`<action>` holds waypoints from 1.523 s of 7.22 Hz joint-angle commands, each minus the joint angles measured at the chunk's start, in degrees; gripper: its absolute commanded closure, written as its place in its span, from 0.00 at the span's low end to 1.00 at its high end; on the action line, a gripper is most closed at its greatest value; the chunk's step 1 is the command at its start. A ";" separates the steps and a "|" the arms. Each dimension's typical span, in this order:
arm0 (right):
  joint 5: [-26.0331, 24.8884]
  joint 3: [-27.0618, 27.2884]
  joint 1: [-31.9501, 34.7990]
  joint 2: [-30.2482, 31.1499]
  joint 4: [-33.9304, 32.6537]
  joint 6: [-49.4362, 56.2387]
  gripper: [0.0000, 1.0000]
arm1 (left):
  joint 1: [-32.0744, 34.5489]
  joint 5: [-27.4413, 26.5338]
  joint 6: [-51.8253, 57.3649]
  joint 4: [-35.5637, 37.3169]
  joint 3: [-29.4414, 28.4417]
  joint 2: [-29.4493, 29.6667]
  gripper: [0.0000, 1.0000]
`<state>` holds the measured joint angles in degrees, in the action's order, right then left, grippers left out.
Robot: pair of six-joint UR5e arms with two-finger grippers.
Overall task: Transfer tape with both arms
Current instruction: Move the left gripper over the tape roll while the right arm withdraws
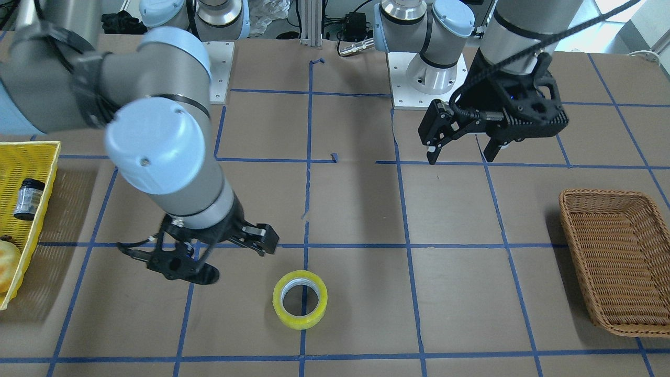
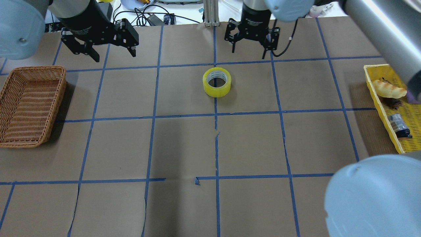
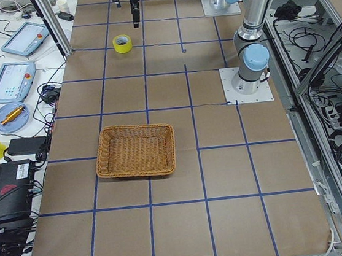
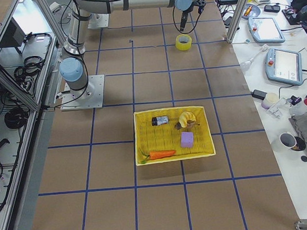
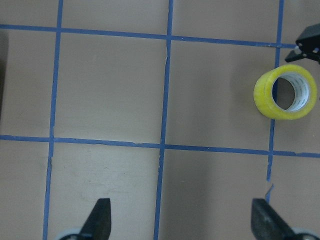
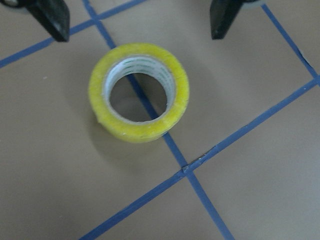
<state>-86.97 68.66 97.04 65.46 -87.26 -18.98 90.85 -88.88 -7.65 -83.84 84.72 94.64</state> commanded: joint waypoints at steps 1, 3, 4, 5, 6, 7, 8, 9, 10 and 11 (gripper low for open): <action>-2.77 8.01 -8.06 13.74 9.48 19.61 0.00 | 2.65 0.63 -2.12 10.18 1.05 5.87 0.00; -2.50 17.08 -9.85 18.03 -3.36 21.51 0.00 | 9.93 0.72 -9.98 20.68 1.24 15.44 0.00; -3.29 15.90 -9.94 19.34 -8.58 21.96 0.00 | 12.40 0.72 -9.93 26.82 1.15 20.54 0.01; -3.21 16.41 -9.59 19.18 -8.19 21.18 0.00 | 12.95 0.98 -9.24 29.32 1.06 24.94 0.01; -3.55 17.28 -9.67 19.43 -8.02 21.17 0.00 | 13.13 1.33 -5.14 32.65 1.06 28.55 0.01; -2.95 17.47 -9.15 20.66 -7.67 21.26 0.00 | 13.48 2.56 -2.31 35.73 0.63 30.50 0.01; -3.03 18.16 -9.15 21.45 -3.75 21.26 0.00 | 13.48 3.26 -2.37 36.63 0.54 32.69 0.10; -3.38 18.35 -9.15 21.72 -1.62 21.78 0.00 | 13.65 3.27 -2.98 36.73 0.45 34.28 0.25; -2.69 18.09 -9.15 21.98 -1.60 21.79 0.00 | 13.83 3.36 -2.99 36.81 0.36 34.39 0.38; -2.77 18.17 -9.15 22.42 -1.51 21.96 0.00 | 13.83 3.71 -2.64 38.03 0.27 34.82 0.51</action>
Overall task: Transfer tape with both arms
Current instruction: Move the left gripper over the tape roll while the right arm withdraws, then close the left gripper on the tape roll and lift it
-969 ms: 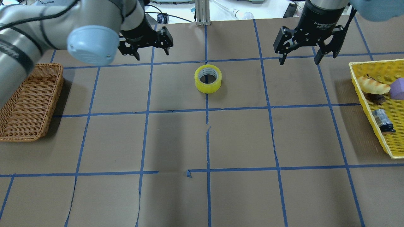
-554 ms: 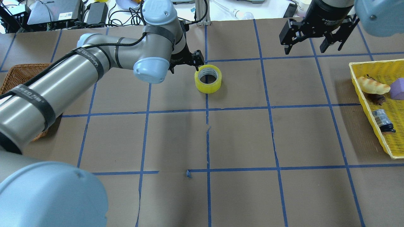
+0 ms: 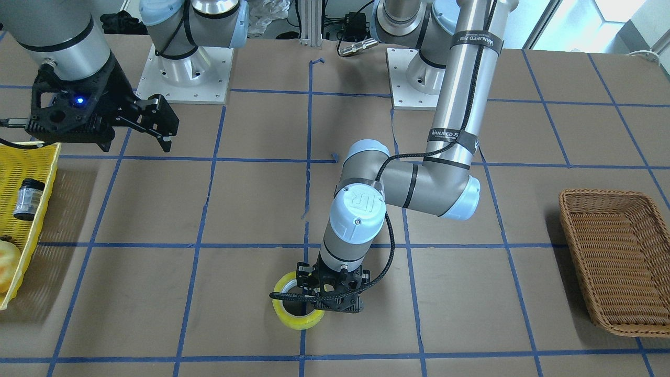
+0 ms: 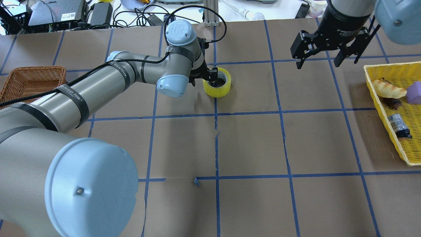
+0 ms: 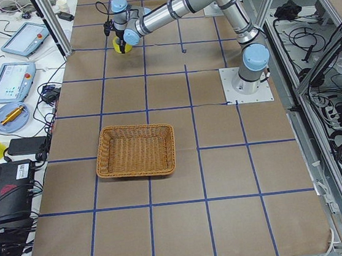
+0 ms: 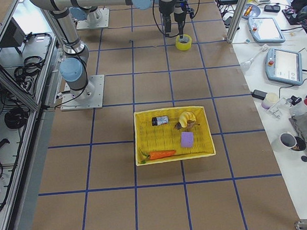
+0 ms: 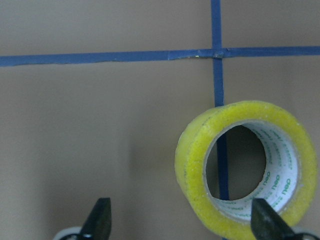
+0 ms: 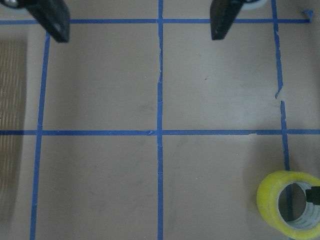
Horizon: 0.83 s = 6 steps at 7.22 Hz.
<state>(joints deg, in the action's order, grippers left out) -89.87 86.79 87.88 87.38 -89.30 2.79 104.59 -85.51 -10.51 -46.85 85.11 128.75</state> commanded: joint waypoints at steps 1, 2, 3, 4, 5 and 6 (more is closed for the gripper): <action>0.04 0.05 0.01 0.59 0.53 0.29 0.00 | 0.09 0.34 -0.03 1.24 -0.46 0.80 0.76; 0.13 -0.04 0.01 0.60 0.53 0.29 0.00 | 0.09 0.43 -0.38 1.15 -0.73 0.27 0.89; -0.48 0.13 -0.07 0.51 0.44 0.37 0.00 | 0.00 0.08 -0.47 0.11 -1.34 -0.60 0.89; 0.13 0.13 0.01 0.59 0.18 0.38 0.00 | -0.35 -0.88 -0.21 -5.39 -1.35 -2.09 0.96; -0.04 0.13 0.01 0.86 0.52 0.29 0.00 | -2.53 -0.89 0.57 -10.75 -2.48 -5.67 0.96; 0.22 0.13 0.01 0.86 0.35 0.37 0.00 | -7.07 -0.80 3.45 -19.68 -3.97 -9.10 0.97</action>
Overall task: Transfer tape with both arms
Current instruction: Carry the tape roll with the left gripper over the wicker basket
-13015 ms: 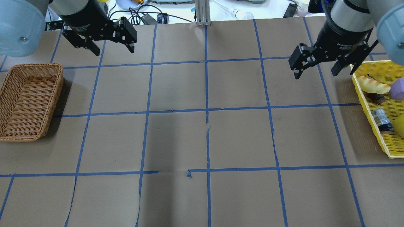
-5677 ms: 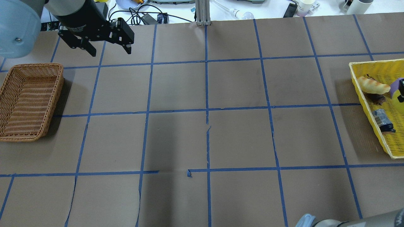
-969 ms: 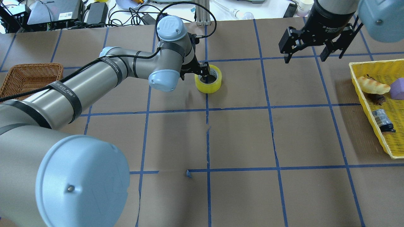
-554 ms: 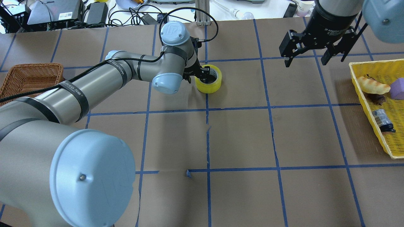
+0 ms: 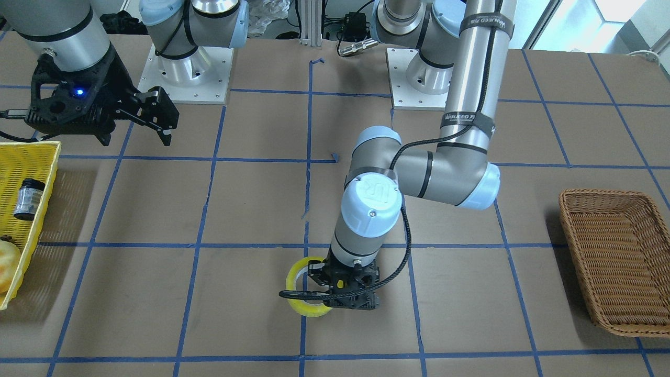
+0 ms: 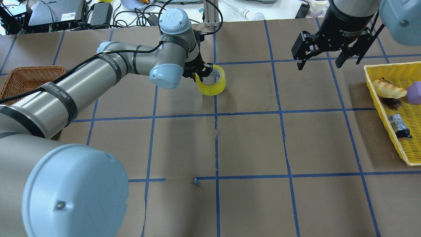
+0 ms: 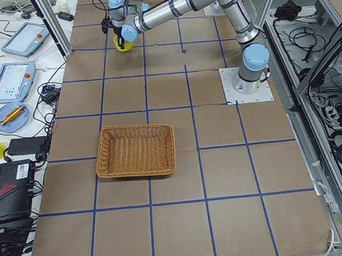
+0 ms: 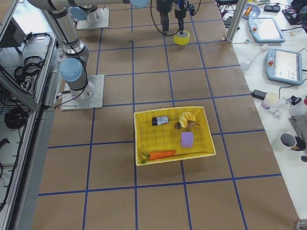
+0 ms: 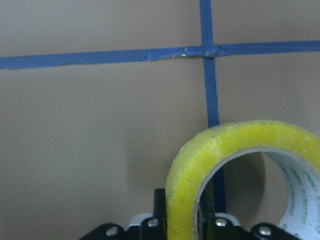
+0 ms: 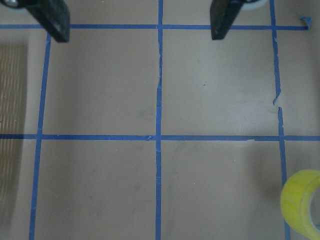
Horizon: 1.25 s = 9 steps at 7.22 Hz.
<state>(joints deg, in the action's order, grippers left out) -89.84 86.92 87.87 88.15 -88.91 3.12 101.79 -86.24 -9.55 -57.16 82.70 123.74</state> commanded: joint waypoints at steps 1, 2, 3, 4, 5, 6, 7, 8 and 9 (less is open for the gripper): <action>0.11 0.09 0.02 0.10 0.05 0.04 0.00 | -10.23 0.02 7.22 -13.55 -2.18 -6.04 0.96; 0.11 0.18 0.02 0.10 0.05 0.13 0.00 | -15.43 -0.07 16.05 -16.29 -2.28 -8.23 0.96; 0.19 0.36 0.02 0.18 0.05 0.04 0.00 | -19.83 -0.16 20.23 -17.28 -2.02 -10.08 0.96; 0.19 0.36 0.02 0.18 0.05 0.13 0.00 | -25.79 -0.16 26.10 -17.29 -1.49 -10.88 0.96; 0.19 0.44 0.11 0.27 0.05 0.13 0.00 | -33.33 -0.07 35.38 -17.29 -1.23 -10.72 0.96; 0.19 0.36 0.11 0.27 0.05 0.04 0.00 | -39.15 0.02 44.79 -17.03 -1.83 -9.67 0.96; 0.19 0.44 0.20 0.36 0.13 0.04 0.00 | -43.04 0.02 53.50 -16.15 -1.84 -8.79 0.96; 0.19 0.71 0.20 0.53 0.14 0.04 0.00 | -46.21 0.02 58.98 -12.32 -2.10 -8.17 0.96; 0.19 0.80 1.15 0.54 0.14 0.04 0.00 | -49.90 0.45 62.95 -10.63 -1.32 -6.86 0.96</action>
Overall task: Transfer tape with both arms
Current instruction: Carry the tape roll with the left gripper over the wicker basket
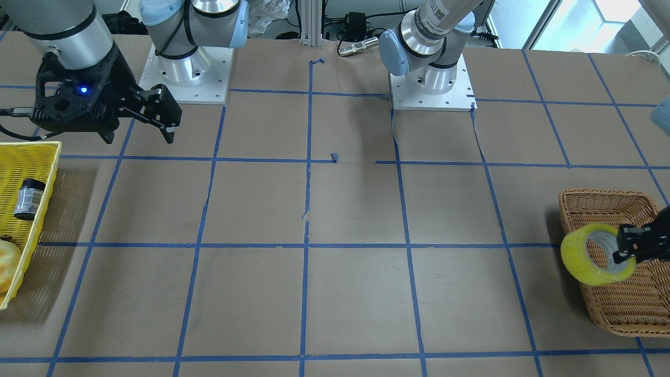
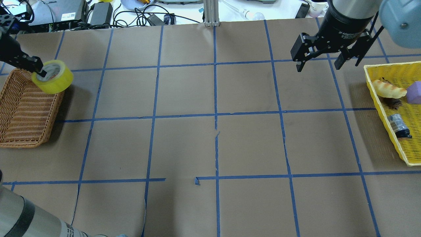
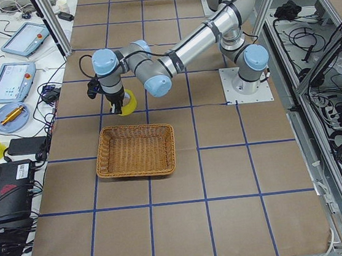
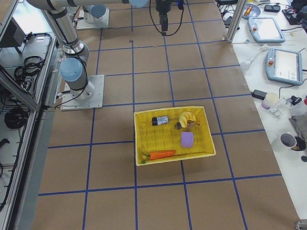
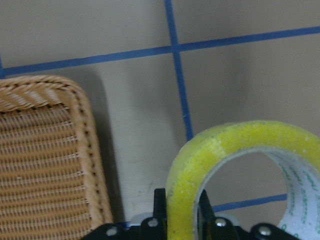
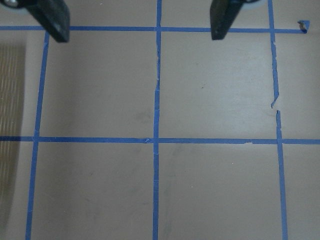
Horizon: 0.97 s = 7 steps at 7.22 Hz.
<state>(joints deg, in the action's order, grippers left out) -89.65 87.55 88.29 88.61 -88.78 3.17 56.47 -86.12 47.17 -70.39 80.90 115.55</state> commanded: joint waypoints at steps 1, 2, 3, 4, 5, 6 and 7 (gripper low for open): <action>-0.43 0.25 2.13 -0.02 -0.08 -0.09 0.00 | -7.49 0.68 10.61 7.76 0.40 4.56 0.96; -0.53 0.25 2.32 -0.02 -0.08 0.00 0.00 | -8.39 0.86 11.27 9.72 0.57 6.68 0.96; -0.18 0.25 2.32 -0.02 -0.08 0.00 0.00 | -11.10 4.87 15.28 9.92 0.58 8.44 0.96; -0.26 0.34 2.32 -0.02 0.01 0.00 0.00 | -11.38 3.34 15.05 10.88 0.40 10.12 0.94; -0.18 0.34 2.32 -0.02 -0.08 0.00 0.00 | -11.39 3.06 14.70 10.89 0.49 11.18 0.86; -0.35 0.34 2.32 -0.02 0.01 0.00 0.00 | -11.39 3.06 14.53 11.58 0.40 11.36 0.55; -0.35 0.42 2.32 -0.02 0.01 0.00 0.00 | -11.39 3.24 14.18 11.68 0.31 11.45 0.35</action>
<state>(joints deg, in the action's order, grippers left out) -89.95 87.92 90.62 88.59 -88.79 3.16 45.14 -82.98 61.68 -59.06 81.30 126.66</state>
